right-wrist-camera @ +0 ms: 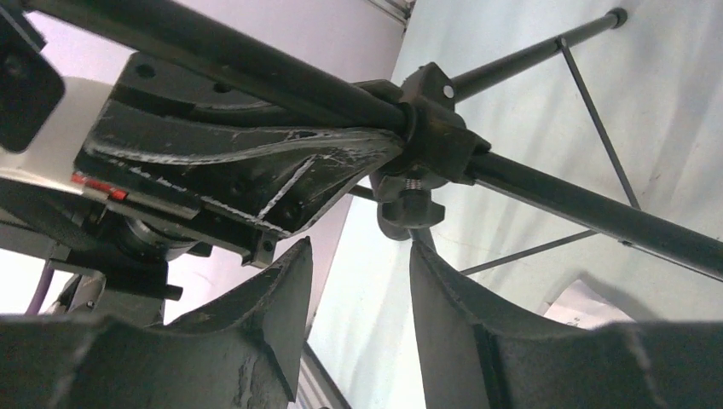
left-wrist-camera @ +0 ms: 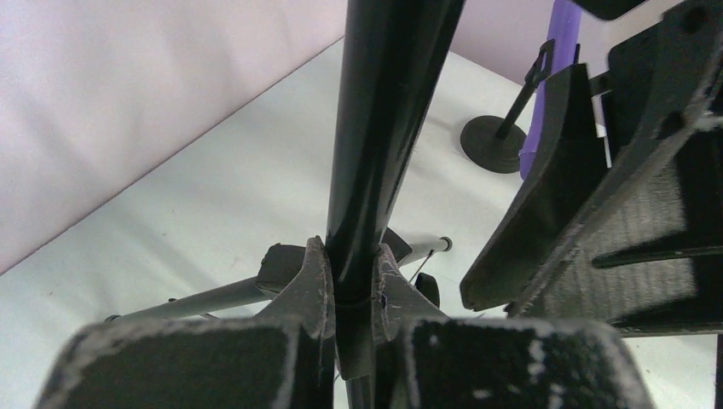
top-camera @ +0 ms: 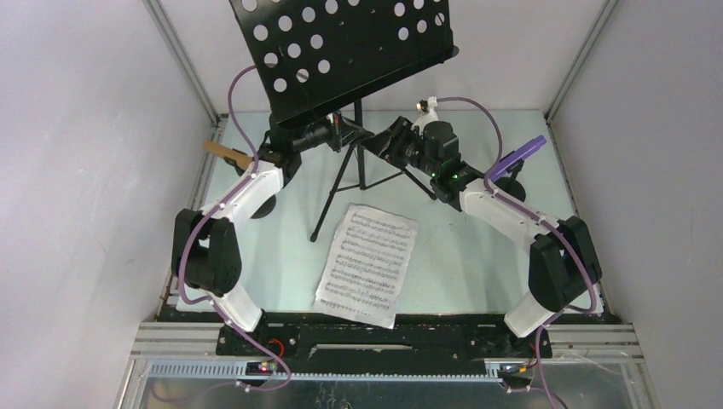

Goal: Pack up the instrument practice props

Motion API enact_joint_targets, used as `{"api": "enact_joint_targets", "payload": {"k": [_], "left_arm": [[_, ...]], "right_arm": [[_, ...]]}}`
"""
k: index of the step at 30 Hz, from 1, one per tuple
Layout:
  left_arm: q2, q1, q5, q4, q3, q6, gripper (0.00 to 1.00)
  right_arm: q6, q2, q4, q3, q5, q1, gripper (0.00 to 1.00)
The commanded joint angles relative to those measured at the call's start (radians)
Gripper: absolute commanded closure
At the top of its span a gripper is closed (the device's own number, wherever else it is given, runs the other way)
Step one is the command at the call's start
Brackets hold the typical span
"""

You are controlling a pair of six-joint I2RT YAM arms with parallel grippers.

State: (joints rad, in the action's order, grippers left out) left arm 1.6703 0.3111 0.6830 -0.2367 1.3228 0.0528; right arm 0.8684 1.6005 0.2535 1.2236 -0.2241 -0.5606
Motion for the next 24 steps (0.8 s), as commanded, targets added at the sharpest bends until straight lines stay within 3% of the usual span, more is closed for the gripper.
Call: {"api": "enact_joint_targets", "payload": {"k": [1,13,24], "left_arm": [[0.016,-0.007,-0.028,0.007,0.055,0.057,0.91],[0.014,-0.007,-0.026,0.007,0.056,0.057,0.91],[0.017,-0.007,-0.023,0.007,0.058,0.058,0.91]], "right_arm": [[0.109,0.023,0.045,-0.001,-0.010,0.015,0.46],[0.135,0.088,0.070,0.027,-0.031,0.027,0.45],[0.125,0.127,0.090,0.037,-0.031,0.031,0.54]]}}
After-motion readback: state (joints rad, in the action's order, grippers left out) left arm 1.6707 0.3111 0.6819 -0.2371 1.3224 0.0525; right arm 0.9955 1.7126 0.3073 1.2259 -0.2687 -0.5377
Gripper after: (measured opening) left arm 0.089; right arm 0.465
